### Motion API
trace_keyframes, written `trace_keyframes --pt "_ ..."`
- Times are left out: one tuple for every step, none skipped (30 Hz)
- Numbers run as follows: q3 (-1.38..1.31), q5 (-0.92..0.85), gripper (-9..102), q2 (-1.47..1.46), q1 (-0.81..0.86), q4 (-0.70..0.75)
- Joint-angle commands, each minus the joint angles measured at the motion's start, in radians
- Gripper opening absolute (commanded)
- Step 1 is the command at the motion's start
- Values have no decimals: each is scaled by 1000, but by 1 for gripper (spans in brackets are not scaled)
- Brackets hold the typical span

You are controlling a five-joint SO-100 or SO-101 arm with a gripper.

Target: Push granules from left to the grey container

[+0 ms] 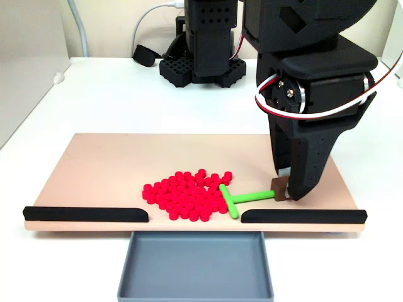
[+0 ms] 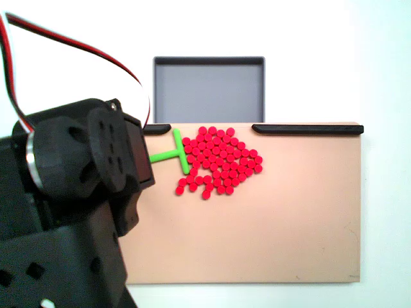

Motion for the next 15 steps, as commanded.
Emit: trace_keyframes --pt "5 -18 0 -3 12 -6" --pt "5 -21 0 -3 14 -6" --pt "5 -25 0 -3 15 -6" --pt "5 -29 0 -5 17 -6" --pt "5 -34 0 -5 17 -6" --pt "5 -38 0 -5 17 -6" --pt "5 -44 0 -5 18 -6" --pt "5 -55 0 -5 18 -6" --pt "5 -61 0 -5 18 -6" --pt "5 -69 0 -5 20 -6" --pt "5 -78 0 -5 20 -6" --pt "5 -86 0 -3 20 -6" --pt "5 -91 0 -3 21 -6" --pt "5 -95 0 -3 23 -6" --pt "5 -101 0 -2 23 -6"
